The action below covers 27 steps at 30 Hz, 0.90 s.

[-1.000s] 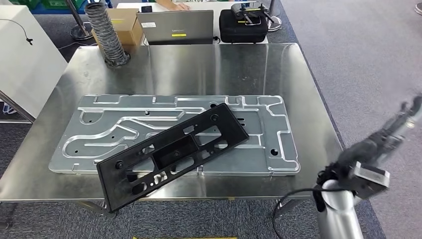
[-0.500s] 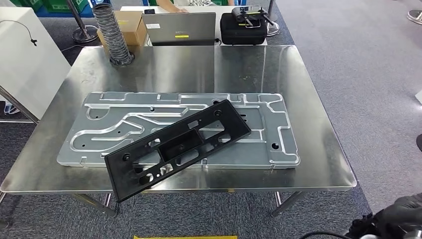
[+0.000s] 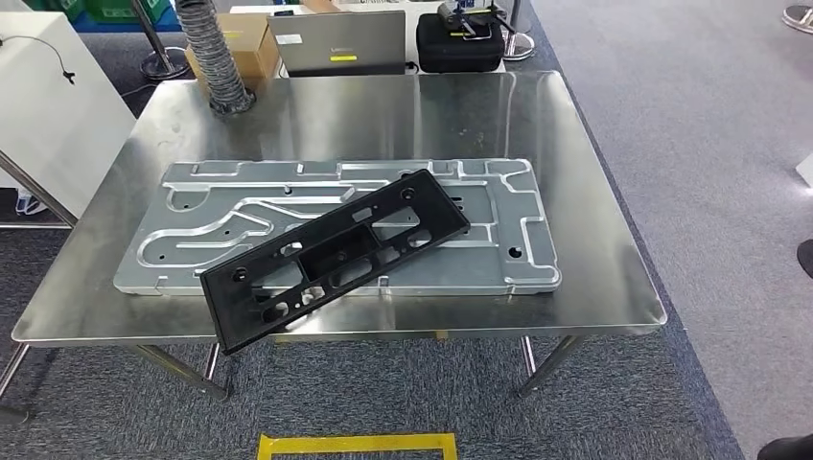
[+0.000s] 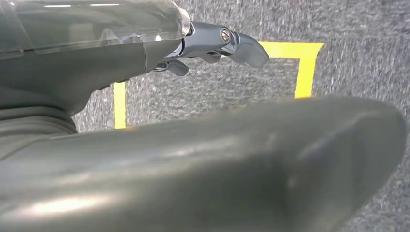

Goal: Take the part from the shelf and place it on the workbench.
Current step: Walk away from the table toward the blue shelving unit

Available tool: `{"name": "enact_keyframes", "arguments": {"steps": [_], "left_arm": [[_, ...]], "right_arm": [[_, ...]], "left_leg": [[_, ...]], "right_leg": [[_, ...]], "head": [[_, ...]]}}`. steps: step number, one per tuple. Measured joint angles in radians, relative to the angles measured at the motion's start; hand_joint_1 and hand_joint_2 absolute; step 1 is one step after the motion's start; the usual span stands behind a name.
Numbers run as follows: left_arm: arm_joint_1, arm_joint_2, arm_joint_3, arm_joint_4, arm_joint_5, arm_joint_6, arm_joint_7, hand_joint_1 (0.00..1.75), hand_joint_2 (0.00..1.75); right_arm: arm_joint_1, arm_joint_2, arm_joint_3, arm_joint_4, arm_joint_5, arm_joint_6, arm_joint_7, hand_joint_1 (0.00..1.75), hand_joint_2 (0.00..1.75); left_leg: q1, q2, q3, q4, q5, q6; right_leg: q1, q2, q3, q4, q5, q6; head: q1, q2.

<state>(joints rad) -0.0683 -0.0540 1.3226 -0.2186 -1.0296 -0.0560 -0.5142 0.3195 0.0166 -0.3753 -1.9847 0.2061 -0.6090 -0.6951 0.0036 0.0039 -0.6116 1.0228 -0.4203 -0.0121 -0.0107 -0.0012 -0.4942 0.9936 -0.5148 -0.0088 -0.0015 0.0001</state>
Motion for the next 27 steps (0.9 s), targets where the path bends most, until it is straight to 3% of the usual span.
{"name": "enact_keyframes", "arguments": {"steps": [2, 4, 5, 6, 7, 8, 9, 11, 12, 14, 15, 16, 17, 19, 20, 21, 22, 24, 26, 27], "left_arm": [[0.001, -0.001, 0.0, -0.002, 0.0, -0.003, 0.0, 0.0, 0.0], [0.0, -0.002, 0.0, -0.002, 0.0, -0.005, -0.001, 0.0, 0.0], [-0.001, -0.002, 0.0, -0.002, 0.0, -0.005, -0.001, 0.0, 0.0], [-0.002, -0.002, 0.001, -0.002, 0.0, -0.005, -0.002, 0.0, 0.0], [-0.002, -0.002, 0.001, -0.002, 0.0, -0.005, -0.002, 0.0, 0.0], [-0.003, -0.002, 0.001, -0.002, 0.0, -0.005, -0.001, 0.0, 0.0], [-0.004, -0.002, 0.001, -0.002, 0.0, -0.005, -0.001, 0.0, 0.0], [-0.01, -0.003, 0.001, -0.002, -0.002, -0.004, 0.001, 0.0, 0.0], [-0.012, -0.004, 0.001, -0.002, -0.003, -0.004, 0.002, 0.0, 0.0], [-0.011, -0.008, 0.001, -0.002, -0.006, -0.004, 0.002, 0.0, 0.0], [-0.009, -0.011, 0.002, -0.002, -0.006, -0.003, 0.002, 0.0, 0.0], [-0.008, -0.013, 0.002, -0.002, -0.007, -0.001, 0.002, 0.0, 0.0], [-0.007, -0.016, 0.002, -0.002, -0.007, 0.001, 0.0, 0.0, 0.0], [-0.007, -0.02, 0.002, -0.002, -0.007, 0.003, -0.002, 0.0, 0.0], [-0.006, -0.022, 0.002, -0.002, -0.007, 0.004, -0.003, 0.0, 0.0], [-0.005, -0.024, 0.002, -0.002, -0.007, 0.004, -0.003, 0.0, 0.0], [-0.005, -0.026, 0.002, -0.002, -0.007, 0.004, -0.003, 0.0, 0.0], [-0.006, -0.03, 0.002, -0.002, -0.008, 0.004, -0.003, 0.0, 0.0], [-0.008, -0.032, 0.002, -0.002, -0.009, 0.004, -0.003, 0.0, 0.0], [-0.009, -0.032, 0.002, -0.002, -0.009, 0.004, -0.003, 0.0, 0.0]], "right_arm": [[0.001, 0.007, -0.021, 0.031, 0.003, 0.02, 0.0, 0.0, 0.0], [0.0, 0.014, -0.042, 0.063, 0.01, 0.037, 0.0, 0.0, 0.0], [0.0, 0.017, -0.052, 0.081, 0.014, 0.045, 0.0, 0.0, 0.0], [-0.001, 0.021, -0.063, 0.099, 0.018, 0.054, 0.0, 0.0, 0.0], [-0.004, 0.026, -0.074, 0.117, 0.023, 0.068, 0.0, 0.0, 0.0], [-0.01, 0.031, -0.09, 0.139, 0.032, 0.091, 0.0, 0.0, 0.0], [-0.019, 0.039, -0.112, 0.169, 0.044, 0.124, 0.0, 0.0, 0.0], [-0.045, 0.057, -0.179, 0.256, 0.086, 0.199, 0.0, 0.0, 0.0], [-0.057, 0.066, -0.217, 0.307, 0.108, 0.229, 0.0, 0.0, 0.0], [-0.073, 0.077, -0.288, 0.406, 0.141, 0.259, 0.001, 0.0, 0.0], [-0.079, 0.08, -0.316, 0.453, 0.149, 0.263, 0.0, 0.0, 0.0], [-0.083, 0.081, -0.342, 0.501, 0.154, 0.262, 0.0, 0.0, 0.0], [-0.088, 0.081, -0.363, 0.554, 0.161, 0.255, 0.0, 0.0, 0.0], [-0.098, 0.082, -0.387, 0.671, 0.187, 0.228, 0.001, 0.0, 0.0], [-0.105, 0.082, -0.392, 0.735, 0.207, 0.209, 0.001, 0.0, 0.0], [-0.114, 0.082, -0.394, 0.803, 0.226, 0.191, 0.001, 0.0, 0.0], [-0.126, 0.082, -0.397, 0.873, 0.245, 0.172, 0.001, 0.0, 0.0], [-0.161, 0.077, -0.404, 1.028, 0.292, 0.129, 0.007, 0.0, 0.0], [-0.201, 0.066, -0.411, 1.192, 0.351, 0.084, 0.037, 0.0, 0.0], [-0.218, 0.061, -0.413, 1.268, 0.377, 0.064, 0.056, 0.0, 0.0]], "left_leg": [[0.003, -0.001, -0.024, 0.07, -0.076, -0.009], [0.004, -0.001, -0.054, 0.192, -0.168, -0.014], [0.004, -0.001, -0.058, 0.241, -0.188, -0.014], [0.004, -0.002, -0.05, 0.262, -0.184, -0.013], [0.003, -0.002, -0.024, 0.25, -0.161, -0.009], [0.002, -0.002, 0.019, 0.202, -0.131, -0.003], [-0.002, -0.002, 0.074, 0.13, -0.112, 0.007], [-0.008, -0.002, 0.168, -0.013, -0.108, 0.023], [-0.012, -0.003, 0.19, -0.053, -0.115, 0.029], [-0.015, -0.004, 0.188, -0.073, -0.106, 0.037], [-0.014, -0.003, 0.181, -0.078, -0.095, 0.043], [-0.012, -0.001, 0.171, -0.083, -0.081, 0.049], [-0.01, 0.0, 0.159, -0.086, -0.068, 0.054], [-0.009, 0.002, 0.129, -0.085, -0.046, 0.059], [-0.009, 0.003, 0.113, -0.081, -0.036, 0.057], [-0.009, 0.004, 0.096, -0.076, -0.026, 0.055], [-0.008, 0.006, 0.079, -0.068, -0.018, 0.051], [-0.004, 0.007, 0.047, -0.049, -0.007, 0.042], [-0.004, 0.008, 0.023, -0.027, 0.002, 0.03], [-0.004, 0.008, 0.016, -0.02, 0.007, 0.024]], "right_leg": [[-0.002, -0.003, -0.021, -0.003, 0.021, -0.014], [0.002, -0.004, -0.045, -0.002, 0.039, -0.02], [0.004, -0.005, -0.058, 0.0, 0.049, -0.021], [0.006, -0.005, -0.071, 0.001, 0.058, -0.021], [0.009, -0.005, -0.083, 0.002, 0.066, -0.021], [0.011, -0.004, -0.094, 0.003, 0.075, -0.021], [0.013, -0.004, -0.102, 0.004, 0.084, -0.02], [0.016, -0.005, -0.112, 0.005, 0.1, -0.013], [0.016, -0.007, -0.114, 0.004, 0.108, -0.008], [0.012, -0.011, -0.116, 0.0, 0.123, 0.006], [0.01, -0.009, -0.121, 0.003, 0.118, 0.013], [0.009, -0.007, -0.13, 0.02, 0.095, 0.019], [0.007, -0.005, -0.144, 0.056, 0.054, 0.025], [0.0, -0.002, -0.18, 0.182, -0.048, 0.035], [-0.003, -0.002, -0.191, 0.243, -0.074, 0.04], [-0.006, -0.002, -0.19, 0.281, -0.073, 0.044], [-0.009, -0.002, -0.171, 0.283, -0.051, 0.047], [-0.015, -0.002, -0.082, 0.18, -0.003, 0.05], [-0.012, 0.001, 0.01, 0.041, -0.01, 0.044], [-0.009, 0.002, 0.032, 0.001, -0.022, 0.037]], "head": [[-0.002, 0.0], [-0.005, 0.0], [-0.005, 0.0], [-0.005, 0.0], [-0.005, 0.0], [-0.006, 0.0], [-0.006, 0.0], [-0.004, 0.0], [-0.004, 0.0], [-0.005, 0.0], [-0.006, 0.0], [-0.005, 0.0], [-0.004, 0.0], [0.0, 0.0], [0.0, 0.0], [0.0, 0.0], [0.0, 0.0], [0.0, 0.0], [0.0, 0.0], [0.0, 0.0]]}}
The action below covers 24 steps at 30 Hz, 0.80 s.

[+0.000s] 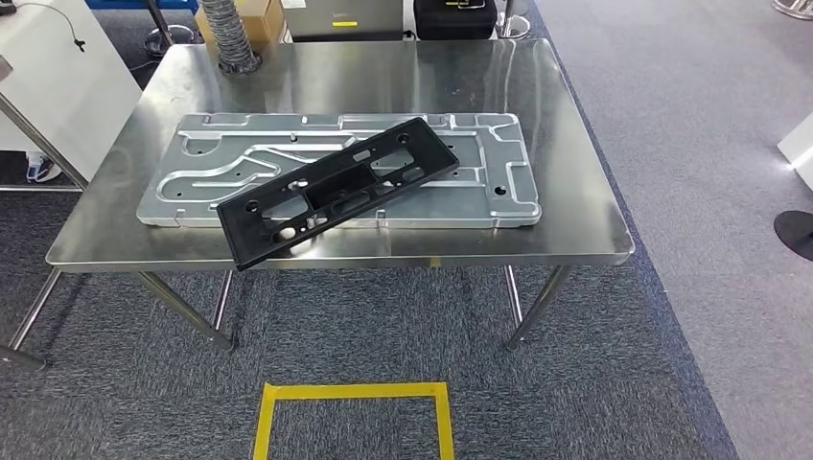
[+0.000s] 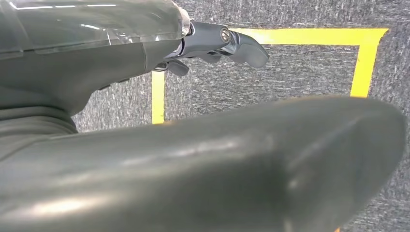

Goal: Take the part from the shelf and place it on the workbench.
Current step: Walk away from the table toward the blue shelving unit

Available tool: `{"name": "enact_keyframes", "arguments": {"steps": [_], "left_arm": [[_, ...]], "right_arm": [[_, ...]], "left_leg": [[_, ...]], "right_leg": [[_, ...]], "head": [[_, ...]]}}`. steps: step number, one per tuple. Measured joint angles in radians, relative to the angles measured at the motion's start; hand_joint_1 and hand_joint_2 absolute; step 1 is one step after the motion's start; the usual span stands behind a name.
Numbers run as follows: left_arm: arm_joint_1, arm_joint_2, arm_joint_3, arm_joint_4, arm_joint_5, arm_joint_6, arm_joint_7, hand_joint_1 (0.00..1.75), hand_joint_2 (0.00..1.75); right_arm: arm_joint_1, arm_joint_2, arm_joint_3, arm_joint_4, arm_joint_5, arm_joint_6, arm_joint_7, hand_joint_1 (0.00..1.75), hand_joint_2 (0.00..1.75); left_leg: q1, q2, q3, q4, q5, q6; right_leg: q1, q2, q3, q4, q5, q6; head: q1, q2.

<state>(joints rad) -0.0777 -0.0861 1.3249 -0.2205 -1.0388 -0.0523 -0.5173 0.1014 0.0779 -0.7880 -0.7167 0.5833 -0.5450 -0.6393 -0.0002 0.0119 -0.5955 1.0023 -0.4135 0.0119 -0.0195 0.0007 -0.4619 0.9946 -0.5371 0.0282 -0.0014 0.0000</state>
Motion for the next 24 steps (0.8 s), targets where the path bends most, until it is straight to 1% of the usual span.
{"name": "enact_keyframes", "arguments": {"steps": [1, 2, 3, 4, 5, 6, 7, 8, 9, 10, 11, 12, 13, 14, 15, 16, 17, 18, 19, 20, 21, 22, 23, 24], "left_arm": [[-0.001, 0.0, 0.0, 0.0, 0.0, 0.0, 0.0, 0.0, 0.0], [0.0, 0.0, 0.0, 0.0, 0.0, 0.0, 0.0, 0.0, 0.0], [0.001, 0.0, 0.001, 0.0, 0.0, 0.0, 0.0, 0.0, 0.0], [0.003, 0.0, 0.001, 0.0, 0.0, 0.0, 0.0, 0.0, 0.0], [0.005, 0.0, 0.002, 0.0, 0.0, 0.0, 0.0, 0.0, 0.0], [0.005, 0.0, 0.003, 0.0, -0.001, -0.001, 0.0, 0.0, 0.0], [0.004, 0.0, 0.003, 0.0, -0.001, -0.001, 0.0, 0.0, 0.0], [0.003, 0.0, 0.003, 0.0, -0.001, -0.001, 0.0, 0.0, 0.0], [0.003, 0.0, 0.003, 0.0, -0.002, -0.001, 0.0, 0.0, 0.0], [0.003, 0.001, 0.003, 0.0, -0.002, -0.001, 0.0, 0.0, 0.0], [0.003, 0.001, 0.003, 0.0, -0.003, -0.001, 0.0, 0.0, 0.0], [0.002, 0.002, 0.003, 0.0, -0.004, -0.002, -0.001, 0.0, 0.0], [0.0, 0.003, 0.003, 0.0, -0.006, -0.002, -0.001, 0.0, 0.0], [-0.002, 0.004, 0.003, 0.0, -0.009, -0.003, -0.001, 0.0, 0.0], [-0.005, 0.005, 0.003, 0.0, -0.01, -0.004, -0.002, 0.0, 0.0], [-0.006, 0.006, 0.003, 0.0, -0.012, -0.004, -0.002, 0.0, 0.0], [-0.007, 0.006, 0.003, 0.0, -0.015, -0.005, -0.002, 0.0, 0.0], [-0.007, 0.005, 0.003, 0.0, -0.017, -0.005, -0.002, 0.0, 0.0], [-0.006, 0.005, 0.003, 0.0, -0.02, -0.006, -0.002, 0.0, 0.0], [-0.006, 0.004, 0.003, 0.0, -0.022, -0.006, -0.002, 0.0, 0.0], [-0.007, 0.003, 0.003, 0.0, -0.024, -0.006, -0.002, 0.0, 0.0], [-0.007, 0.003, 0.003, 0.0, -0.025, -0.006, -0.001, 0.0, 0.0], [-0.007, 0.003, 0.003, 0.0, -0.026, -0.006, -0.001, 0.0, 0.0], [-0.006, 0.003, 0.003, 0.0, -0.028, -0.006, -0.001, 0.0, 0.0]], "right_arm": [[-0.013, -0.003, -0.001, 0.063, 0.018, -0.014, 0.015, 0.0, 0.0], [-0.022, -0.005, -0.003, 0.115, 0.028, -0.024, 0.025, 0.0, 0.0], [-0.03, -0.007, -0.005, 0.161, 0.033, -0.029, 0.03, 0.0, 0.0], [-0.037, -0.009, -0.006, 0.199, 0.036, -0.032, 0.034, 0.0, 0.0], [-0.043, -0.012, -0.007, 0.231, 0.041, -0.033, 0.039, 0.0, 0.0], [-0.05, -0.014, -0.008, 0.26, 0.049, -0.033, 0.048, 0.0, 0.0], [-0.055, -0.017, -0.008, 0.286, 0.061, -0.031, 0.062, 0.0, 0.0], [-0.06, -0.019, -0.008, 0.311, 0.077, -0.028, 0.083, 0.0, 0.0], [-0.063, -0.021, -0.008, 0.335, 0.094, -0.022, 0.108, 0.0, 0.0], [-0.066, -0.023, -0.007, 0.356, 0.109, -0.016, 0.133, 0.0, 0.0], [-0.069, -0.024, -0.007, 0.376, 0.121, -0.007, 0.157, 0.0, 0.0], [-0.072, -0.025, -0.006, 0.392, 0.13, 0.005, 0.179, 0.0, 0.0], [-0.075, -0.026, -0.005, 0.407, 0.137, 0.019, 0.199, 0.0, 0.0], [-0.078, -0.026, -0.004, 0.42, 0.143, 0.037, 0.217, 0.0, 0.0], [-0.08, -0.027, -0.001, 0.431, 0.149, 0.058, 0.234, 0.0, 0.0], [-0.082, -0.027, 0.001, 0.439, 0.155, 0.077, 0.247, 0.0, 0.0], [-0.083, -0.028, 0.004, 0.447, 0.16, 0.094, 0.258, 0.0, 0.0], [-0.085, -0.03, 0.006, 0.455, 0.166, 0.107, 0.268, 0.0, 0.0], [-0.086, -0.031, 0.008, 0.461, 0.172, 0.116, 0.277, 0.0, 0.0], [-0.087, -0.032, 0.01, 0.468, 0.178, 0.123, 0.286, 0.0, 0.0], [-0.087, -0.032, 0.013, 0.473, 0.184, 0.13, 0.292, 0.0, 0.0], [-0.088, -0.033, 0.017, 0.477, 0.19, 0.136, 0.297, 0.0, 0.0], [-0.089, -0.033, 0.02, 0.48, 0.195, 0.142, 0.3, 0.0, 0.0], [-0.09, -0.033, 0.024, 0.482, 0.199, 0.146, 0.302, 0.0, 0.0]], "left_leg": [[0.0, 0.0, -0.004, 0.003, 0.006, -0.007], [0.001, -0.001, -0.006, 0.003, 0.012, -0.013], [0.003, -0.002, -0.01, 0.008, 0.006, -0.02], [0.005, -0.002, -0.018, 0.025, -0.018, -0.026], [0.007, -0.003, -0.03, 0.06, -0.058, -0.031], [0.008, -0.003, -0.046, 0.114, -0.112, -0.035], [0.008, -0.003, -0.062, 0.179, -0.161, -0.037], [0.009, -0.003, -0.073, 0.239, -0.192, -0.039], [0.009, -0.003, -0.072, 0.279, -0.199, -0.038], [0.008, -0.004, -0.055, 0.285, -0.182, -0.035], [0.007, -0.004, -0.02, 0.257, -0.152, -0.03], [0.004, -0.004, 0.032, 0.196, -0.124, -0.021], [0.001, -0.004, 0.092, 0.116, -0.114, -0.011], [-0.002, -0.004, 0.144, 0.038, -0.117, -0.003], [-0.006, -0.004, 0.178, -0.019, -0.127, 0.004], [-0.009, -0.004, 0.193, -0.051, -0.134, 0.009], [-0.011, -0.004, 0.191, -0.063, -0.13, 0.013], [-0.01, -0.002, 0.185, -0.067, -0.118, 0.018], [-0.009, 0.0, 0.178, -0.072, -0.105, 0.024], [-0.007, 0.002, 0.167, -0.076, -0.091, 0.03], [-0.005, 0.003, 0.153, -0.077, -0.077, 0.034], [-0.005, 0.003, 0.136, -0.074, -0.066, 0.036], [-0.005, 0.004, 0.117, -0.068, -0.056, 0.035], [-0.005, 0.004, 0.097, -0.061, -0.046, 0.033]], "right_leg": [[0.004, 0.001, 0.004, -0.013, -0.005, -0.009], [0.005, 0.0, -0.002, -0.012, 0.0, -0.019], [0.005, -0.002, -0.008, -0.012, 0.008, -0.029], [0.005, -0.004, -0.016, -0.013, 0.017, -0.039], [0.005, -0.006, -0.028, -0.014, 0.028, -0.047], [0.006, -0.007, -0.042, -0.014, 0.039, -0.053], [0.008, -0.007, -0.056, -0.013, 0.05, -0.056], [0.011, -0.007, -0.071, -0.011, 0.061, -0.058], [0.014, -0.007, -0.087, -0.01, 0.072, -0.058], [0.016, -0.007, -0.102, -0.007, 0.082, -0.058], [0.019, -0.007, -0.116, -0.004, 0.091, -0.058], [0.022, -0.007, -0.128, -0.002, 0.1, -0.057], [0.025, -0.007, -0.137, 0.0, 0.108, -0.056], [0.027, -0.007, -0.143, 0.002, 0.116, -0.053], [0.027, -0.008, -0.147, 0.002, 0.125, -0.048], [0.025, -0.009, -0.15, 0.0, 0.135, -0.042], [0.023, -0.01, -0.151, -0.003, 0.145, -0.036], [0.02, -0.01, -0.153, -0.003, 0.148, -0.03], [0.019, -0.008, -0.158, 0.005, 0.134, -0.024], [0.017, -0.006, -0.168, 0.031, 0.1, -0.018], [0.015, -0.004, -0.183, 0.079, 0.049, -0.013], [0.013, -0.003, -0.201, 0.143, -0.006, -0.008], [0.011, -0.003, -0.215, 0.211, -0.044, -0.003], [0.008, -0.003, -0.221, 0.263, -0.058, 0.001]], "head": [[0.0, 0.0], [0.0, 0.0], [0.0, 0.0], [-0.001, 0.0], [-0.002, 0.0], [-0.004, 0.0], [-0.005, 0.0], [-0.005, 0.0], [-0.005, 0.0], [-0.005, 0.0], [-0.005, 0.0], [-0.005, 0.0], [-0.005, 0.0], [-0.004, 0.0], [-0.004, 0.0], [-0.004, 0.0], [-0.004, 0.0], [-0.005, 0.0], [-0.004, 0.0], [-0.002, 0.0], [-0.001, 0.0], [0.001, 0.0], [0.002, 0.0], [0.002, 0.0]]}}
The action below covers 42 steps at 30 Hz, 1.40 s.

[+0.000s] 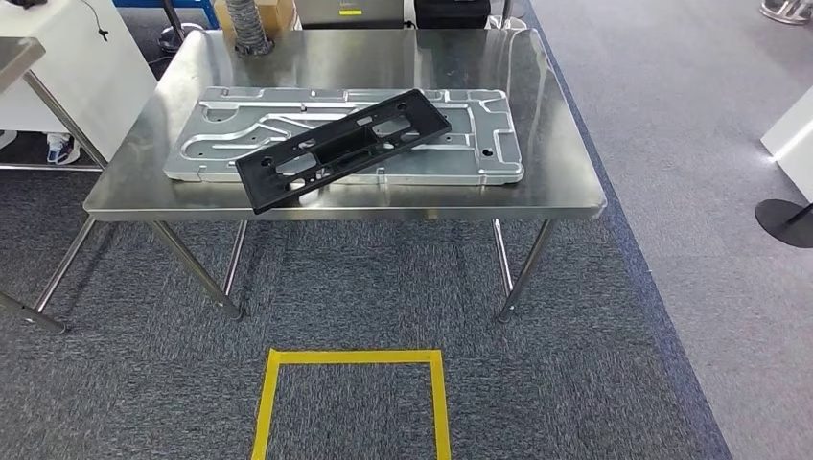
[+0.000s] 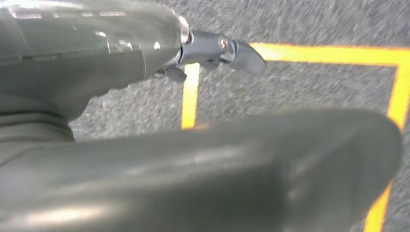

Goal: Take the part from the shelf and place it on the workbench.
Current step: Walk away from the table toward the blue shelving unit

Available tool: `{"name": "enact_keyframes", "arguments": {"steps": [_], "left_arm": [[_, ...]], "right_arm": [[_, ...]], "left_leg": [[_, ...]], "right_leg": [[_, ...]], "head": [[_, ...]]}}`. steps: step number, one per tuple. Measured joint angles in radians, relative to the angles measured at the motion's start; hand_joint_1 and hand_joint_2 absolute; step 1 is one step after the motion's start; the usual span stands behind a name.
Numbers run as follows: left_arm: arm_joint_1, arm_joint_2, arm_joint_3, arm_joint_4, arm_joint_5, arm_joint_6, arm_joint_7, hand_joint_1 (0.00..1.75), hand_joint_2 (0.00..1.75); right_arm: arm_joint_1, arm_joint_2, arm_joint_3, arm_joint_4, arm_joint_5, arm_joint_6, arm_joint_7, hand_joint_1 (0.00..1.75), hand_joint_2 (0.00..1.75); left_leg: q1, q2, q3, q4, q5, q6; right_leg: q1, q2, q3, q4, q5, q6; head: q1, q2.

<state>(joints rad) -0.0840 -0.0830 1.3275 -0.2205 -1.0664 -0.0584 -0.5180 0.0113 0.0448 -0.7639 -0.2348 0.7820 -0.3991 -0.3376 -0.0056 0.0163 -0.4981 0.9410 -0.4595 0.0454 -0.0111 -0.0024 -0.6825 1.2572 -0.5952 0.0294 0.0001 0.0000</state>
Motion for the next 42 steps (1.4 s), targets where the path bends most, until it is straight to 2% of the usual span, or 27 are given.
{"name": "enact_keyframes", "arguments": {"steps": [1, 2, 3, 4, 6, 7, 9, 10, 12, 14, 15, 16, 18, 19, 21, 22, 24, 26, 29, 30, 31, 32, 33, 35, 37, 39, 42], "left_arm": [[0.0, 0.0, 0.0, 0.0, -0.001, 0.0, 0.0, 0.0, 0.0], [0.0, 0.0, 0.0, 0.0, -0.002, 0.0, 0.001, 0.0, 0.0], [0.0, 0.0, 0.0, 0.0, -0.002, 0.0, 0.001, 0.0, 0.0], [0.0, 0.0, 0.0, 0.0, -0.002, 0.0, 0.001, 0.0, 0.0], [-0.001, 0.0, -0.001, 0.0, -0.002, 0.0, 0.001, 0.0, 0.0], [-0.001, 0.0, -0.001, 0.0, -0.002, 0.0, 0.001, 0.0, 0.0], [-0.001, 0.0, -0.001, 0.0, -0.002, 0.001, 0.001, 0.0, 0.0], [0.001, 0.0, -0.001, 0.0, -0.002, 0.001, 0.001, 0.0, 0.0], [0.005, 0.0, -0.001, 0.0, -0.003, 0.001, 0.001, 0.0, 0.0], [0.006, -0.001, -0.001, 0.0, -0.003, 0.001, 0.001, 0.0, 0.0], [0.006, -0.001, -0.001, 0.0, -0.004, 0.001, 0.001, 0.0, 0.0], [0.006, 0.0, -0.002, 0.0, -0.004, 0.001, 0.001, 0.0, 0.0], [0.005, 0.0, -0.002, 0.0, -0.005, 0.001, 0.001, 0.0, 0.0], [0.003, 0.0, -0.003, 0.0, -0.007, 0.0, 0.001, 0.0, 0.0], [-0.002, 0.001, -0.004, 0.0, -0.011, -0.001, 0.0, 0.0, 0.0], [-0.005, 0.001, -0.005, 0.0, -0.012, -0.002, 0.0, 0.0, 0.0], [-0.007, 0.0, -0.005, 0.0, -0.013, -0.002, 0.001, 0.0, 0.0], [-0.006, -0.002, -0.005, 0.0, -0.012, -0.002, 0.003, 0.0, 0.0], [-0.007, -0.003, -0.005, 0.0, -0.01, 0.005, 0.009, 0.0, 0.0], [-0.007, -0.004, -0.005, 0.0, -0.009, 0.01, 0.013, 0.0, 0.0], [-0.006, -0.004, -0.005, 0.0, -0.008, 0.015, 0.018, 0.0, 0.0], [-0.006, -0.004, -0.005, 0.0, -0.006, 0.02, 0.025, 0.0, 0.0], [-0.006, -0.004, -0.005, 0.0, -0.005, 0.025, 0.034, 0.0, 0.0], [-0.007, -0.005, -0.004, 0.0, -0.002, 0.033, 0.057, 0.0, 0.0], [-0.009, -0.007, -0.004, 0.0, 0.002, 0.04, 0.084, 0.0, 0.87], [-0.01, -0.007, -0.003, 0.0, 0.005, 0.042, 0.109, 0.0, 1.75], [-0.011, -0.006, -0.003, 0.0, 0.006, 0.042, 0.128, 0.0, 1.75]], "right_arm": [[-0.001, 0.0, 0.004, 0.002, 0.004, 0.003, 0.001, 0.0, 0.0], [-0.002, 0.0, 0.007, 0.004, 0.007, 0.006, 0.002, 0.0, 0.0], [-0.003, 0.0, 0.011, 0.005, 0.011, 0.008, 0.003, 0.0, 0.0], [-0.005, 0.0, 0.014, 0.006, 0.014, 0.013, 0.004, 0.0, 0.0], [-0.011, 0.0, 0.019, 0.009, 0.019, 0.02, 0.005, 0.0, 0.0], [-0.013, 0.0, 0.022, 0.01, 0.02, 0.022, 0.007, 0.0, 0.0], [-0.014, 0.0, 0.024, 0.014, 0.021, 0.024, 0.013, 0.0, 0.0], [-0.015, 0.0, 0.025, 0.016, 0.021, 0.025, 0.016, 0.0, 0.0], [-0.017, 0.0, 0.027, 0.02, 0.021, 0.026, 0.02, 0.0, 0.0], [-0.018, -0.001, 0.029, 0.021, 0.021, 0.027, 0.021, 0.0, 0.0], [-0.017, -0.001, 0.03, 0.021, 0.021, 0.028, 0.021, 0.0, 0.0], [-0.017, -0.001, 0.031, 0.023, 0.021, 0.031, 0.023, 0.0, 0.0], [-0.017, -0.001, 0.031, 0.025, 0.021, 0.041, 0.035, 0.0, 0.0], [-0.018, 0.0, 0.031, 0.026, 0.022, 0.047, 0.044, 0.0, 0.0], [-0.019, 0.001, 0.032, 0.028, 0.022, 0.061, 0.064, 0.0, 0.0], [-0.02, 0.002, 0.032, 0.028, 0.023, 0.067, 0.073, 0.0, 0.0], [-0.019, 0.002, 0.032, 0.029, 0.023, 0.074, 0.085, 0.0, 0.0], [-0.019, 0.001, 0.032, 0.029, 0.022, 0.075, 0.091, 0.0, 0.0], [-0.018, 0.001, 0.031, 0.03, 0.02, 0.076, 0.095, 0.0, 0.0], [-0.018, 0.001, 0.031, 0.03, 0.019, 0.077, 0.095, 0.0, 0.44], [-0.018, 0.0, 0.031, 0.03, 0.019, 0.078, 0.097, 0.0, 0.87], [-0.018, 0.0, 0.03, 0.03, 0.019, 0.081, 0.1, 0.0, 1.31], [-0.019, 0.0, 0.03, 0.03, 0.02, 0.084, 0.105, 0.0, 1.75], [-0.021, 0.0, 0.029, 0.03, 0.021, 0.091, 0.121, 0.0, 1.75], [-0.025, -0.001, 0.027, 0.03, 0.022, 0.096, 0.142, 0.0, 1.75], [-0.028, -0.001, 0.022, 0.03, 0.017, 0.108, 0.168, 0.0, 1.75], [-0.028, -0.001, 0.009, 0.03, 0.007, 0.125, 0.199, 0.0, 1.75]], "left_leg": [[0.001, 0.001, -0.02, 0.009, 0.009, -0.003], [0.002, 0.001, -0.041, 0.019, 0.016, -0.006], [0.003, 0.001, -0.06, 0.032, 0.022, -0.01], [0.003, 0.001, -0.079, 0.046, 0.027, -0.015], [0.002, 0.0, -0.103, 0.071, 0.035, -0.026], [0.002, 0.0, -0.109, 0.076, 0.041, -0.032], [0.005, -0.001, -0.114, 0.078, 0.053, -0.045], [0.007, -0.003, -0.121, 0.085, 0.042, -0.051], [0.012, -0.007, -0.146, 0.148, -0.034, -0.062], [0.015, -0.007, -0.175, 0.269, -0.132, -0.07], [0.016, -0.007, -0.18, 0.322, -0.153, -0.071], [0.016, -0.008, -0.172, 0.35, -0.15, -0.071], [0.015, -0.008, -0.103, 0.302, -0.098, -0.063], [0.012, -0.008, -0.044, 0.231, -0.078, -0.054], [0.005, -0.009, 0.067, 0.071, -0.08, -0.038], [0.001, -0.009, 0.097, 0.021, -0.09, -0.033], [-0.001, -0.009, 0.102, -0.011, -0.087, -0.025], [0.002, -0.005, 0.085, -0.017, -0.063, -0.014], [0.003, -0.002, 0.043, -0.015, -0.033, -0.002], [0.002, -0.002, 0.028, -0.012, -0.024, -0.002], [0.002, 0.0, 0.013, -0.007, -0.017, -0.003], [0.002, 0.0, -0.002, 0.0, -0.011, -0.005], [0.002, 0.001, -0.016, 0.009, -0.006, -0.008], [0.002, 0.001, -0.039, 0.03, -0.001, -0.013], [0.0, 0.001, -0.055, 0.047, 0.003, -0.023], [-0.002, 0.001, -0.062, 0.054, 0.004, -0.023], [-0.002, -0.001, -0.064, 0.051, 0.011, -0.016]], "right_leg": [[-0.003, 0.0, 0.009, 0.023, 0.011, 0.004], [-0.006, 0.0, 0.035, 0.011, 0.038, 0.006], [-0.009, 0.0, 0.079, -0.037, 0.065, 0.008], [-0.011, 0.0, 0.135, -0.109, 0.073, 0.009], [-0.009, 0.004, 0.218, -0.231, 0.053, 0.001], [-0.006, 0.006, 0.232, -0.259, 0.04, -0.006], [-0.004, 0.004, 0.223, -0.265, 0.049, -0.025], [-0.004, 0.002, 0.213, -0.266, 0.06, -0.035], [-0.005, -0.002, 0.186, -0.269, 0.086, -0.049], [-0.002, -0.003, 0.153, -0.268, 0.111, -0.054], [0.0, -0.003, 0.136, -0.267, 0.122, -0.054], [0.002, -0.003, 0.12, -0.265, 0.134, -0.054], [0.005, -0.003, 0.092, -0.262, 0.154, -0.052], [0.006, -0.003, 0.082, -0.261, 0.164, -0.05], [0.01, -0.003, 0.07, -0.259, 0.182, -0.043], [0.009, -0.004, 0.066, -0.26, 0.192, -0.037], [0.007, -0.006, 0.062, -0.264, 0.211, -0.024], [0.005, -0.002, 0.049, -0.246, 0.185, -0.013], [0.0, 0.001, 0.0, -0.086, 0.048, -0.003], [-0.001, 0.001, -0.013, -0.022, 0.023, 0.001], [-0.002, 0.001, -0.015, 0.017, 0.023, 0.003], [-0.003, 0.001, -0.001, 0.024, 0.043, 0.004], [-0.004, 0.001, 0.033, -0.01, 0.071, 0.004], [-0.003, 0.001, 0.135, -0.151, 0.096, 0.0], [0.0, 0.001, 0.197, -0.255, 0.079, -0.008], [0.001, 0.002, 0.201, -0.277, 0.069, -0.017], [0.004, -0.001, 0.198, -0.28, 0.074, -0.025]], "head": [[0.0, 0.0], [0.0, 0.0], [0.0, 0.0], [0.0, 0.0], [0.001, 0.0], [0.001, 0.0], [0.003, 0.0], [0.003, 0.0], [-0.001, 0.0], [-0.005, 0.0], [-0.005, 0.0], [-0.005, 0.0], [-0.006, 0.0], [-0.005, 0.0], [-0.005, 0.0], [-0.004, 0.0], [-0.004, 0.0], [-0.003, 0.0], [0.003, 0.0], [0.003, 0.0], [0.003, 0.0], [0.003, 0.0], [0.003, 0.0], [0.003, 0.0], [0.002, 0.0], [0.001, 0.0], [0.001, 0.0]]}}
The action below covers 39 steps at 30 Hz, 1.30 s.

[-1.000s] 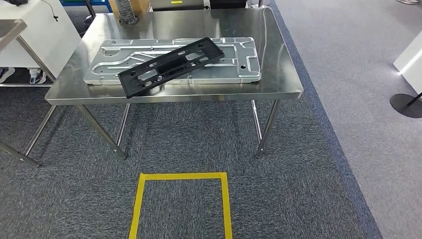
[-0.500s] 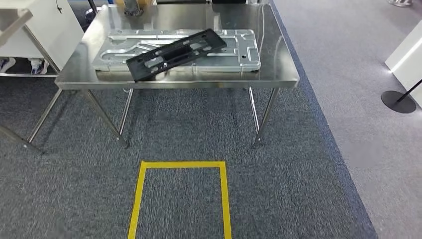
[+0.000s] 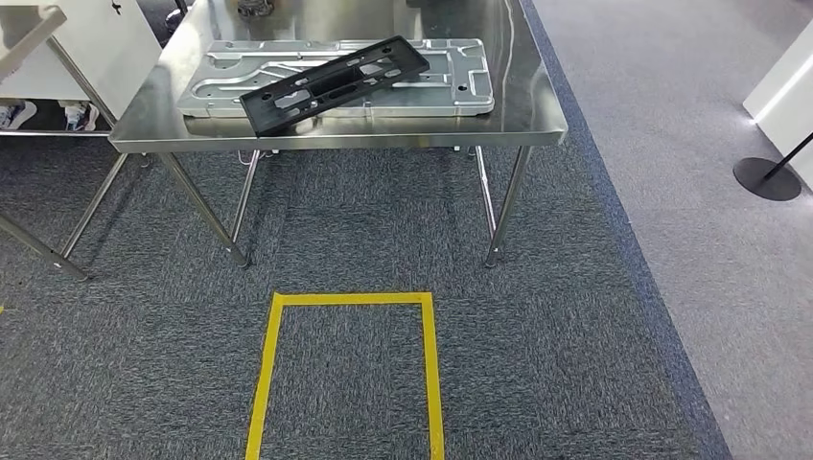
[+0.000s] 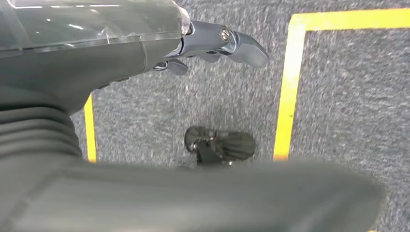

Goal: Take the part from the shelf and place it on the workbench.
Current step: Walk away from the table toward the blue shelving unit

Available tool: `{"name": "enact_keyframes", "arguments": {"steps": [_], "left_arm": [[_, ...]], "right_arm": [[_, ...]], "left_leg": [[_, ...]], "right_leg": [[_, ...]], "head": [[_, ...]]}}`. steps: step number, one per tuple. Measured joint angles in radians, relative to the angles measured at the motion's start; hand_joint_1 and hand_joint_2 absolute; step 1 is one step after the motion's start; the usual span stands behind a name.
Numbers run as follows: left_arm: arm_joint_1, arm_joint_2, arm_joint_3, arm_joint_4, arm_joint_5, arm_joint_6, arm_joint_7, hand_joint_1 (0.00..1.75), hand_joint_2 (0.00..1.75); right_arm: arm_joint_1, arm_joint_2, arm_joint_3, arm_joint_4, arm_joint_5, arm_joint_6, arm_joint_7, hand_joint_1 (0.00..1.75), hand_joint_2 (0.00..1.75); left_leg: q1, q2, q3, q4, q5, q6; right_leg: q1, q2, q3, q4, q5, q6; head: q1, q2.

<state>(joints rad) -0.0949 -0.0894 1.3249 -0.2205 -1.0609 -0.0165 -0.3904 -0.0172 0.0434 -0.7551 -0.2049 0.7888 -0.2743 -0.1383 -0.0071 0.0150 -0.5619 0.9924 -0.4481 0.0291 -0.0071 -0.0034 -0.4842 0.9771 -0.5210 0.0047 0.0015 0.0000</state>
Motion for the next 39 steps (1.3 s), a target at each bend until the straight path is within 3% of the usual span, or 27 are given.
{"name": "enact_keyframes", "arguments": {"steps": [4, 9, 13, 16, 21, 25, 29, 33, 39], "left_arm": [[-0.001, 0.0, 0.0, 0.0, 0.0, -0.008, 0.003, 0.0, 1.75], [-0.001, 0.002, 0.01, 0.0, 0.023, -0.032, -0.002, 0.0, 1.75], [0.0, 0.007, 0.035, 0.0, 0.057, -0.05, -0.001, 0.0, 1.75], [0.004, 0.012, 0.032, 0.0, 0.085, -0.055, 0.008, 0.0, 1.75], [0.021, 0.024, -0.052, -0.001, 0.17, -0.055, 0.039, 0.0, 1.75], [0.031, 0.029, -0.104, -0.002, 0.214, -0.053, 0.057, 0.0, 0.0], [0.035, 0.031, -0.125, -0.004, 0.23, -0.052, 0.063, 0.0, 0.0], [0.062, 0.04, -0.278, -0.021, 0.346, -0.041, 0.108, 0.0, 0.0], [0.087, 0.047, -0.423, -0.039, 0.454, -0.034, 0.15, 0.0, 0.0]], "right_arm": [[-0.002, 0.0, -0.008, 0.0, 0.004, 0.002, 0.053, 0.0, 0.0], [-0.003, 0.001, -0.015, 0.0, 0.018, 0.013, 0.082, 0.0, 0.0], [-0.003, 0.003, -0.015, 0.0, 0.028, 0.027, 0.063, 0.0, 1.75], [-0.003, 0.004, -0.004, 0.0, 0.014, 0.04, 0.051, 0.0, 1.75], [0.002, 0.003, 0.048, -0.004, -0.055, 0.062, 0.047, 0.0, 1.75], [0.007, 0.003, 0.078, -0.008, -0.092, 0.074, 0.05, 0.0, 1.75], [0.01, 0.003, 0.09, -0.011, -0.105, 0.077, 0.052, 0.0, 1.75], [0.028, 0.001, 0.175, -0.03, -0.199, 0.102, 0.06, 0.0, 0.0], [0.045, -0.002, 0.254, -0.05, -0.29, 0.129, 0.074, 0.0, 0.0]], "left_leg": [[0.002, -0.001, 0.0, -0.007, 0.012, -0.015], [0.003, -0.001, -0.001, -0.009, 0.016, -0.02], [0.003, -0.001, -0.004, -0.008, 0.016, -0.021], [0.003, -0.001, -0.005, -0.007, 0.015, -0.022], [0.003, -0.001, -0.007, -0.005, 0.015, -0.023], [0.003, -0.001, -0.008, -0.005, 0.015, -0.023], [0.003, -0.001, -0.008, -0.004, 0.015, -0.023], [0.003, -0.002, -0.009, -0.003, 0.015, -0.022], [0.003, -0.002, -0.009, -0.003, 0.015, -0.022]], "right_leg": [[0.003, -0.001, -0.004, 0.001, 0.006, -0.009], [0.004, -0.002, -0.006, 0.003, 0.007, -0.011], [0.003, -0.002, -0.008, 0.004, 0.007, -0.01], [0.003, -0.002, -0.009, 0.004, 0.006, -0.01], [0.003, -0.002, -0.01, 0.004, 0.007, -0.01], [0.002, -0.002, -0.01, 0.004, 0.007, -0.009], [0.002, -0.002, -0.01, 0.004, 0.007, -0.008], [0.002, -0.001, -0.01, 0.004, 0.009, -0.007], [0.002, -0.001, -0.01, 0.004, 0.009, -0.006]], "head": [[0.0, 0.0], [0.0, 0.0], [0.0, 0.0], [0.0, 0.0], [0.0, 0.0], [0.0, 0.0], [0.0, 0.0], [0.0, 0.0], [0.0, 0.0]]}}
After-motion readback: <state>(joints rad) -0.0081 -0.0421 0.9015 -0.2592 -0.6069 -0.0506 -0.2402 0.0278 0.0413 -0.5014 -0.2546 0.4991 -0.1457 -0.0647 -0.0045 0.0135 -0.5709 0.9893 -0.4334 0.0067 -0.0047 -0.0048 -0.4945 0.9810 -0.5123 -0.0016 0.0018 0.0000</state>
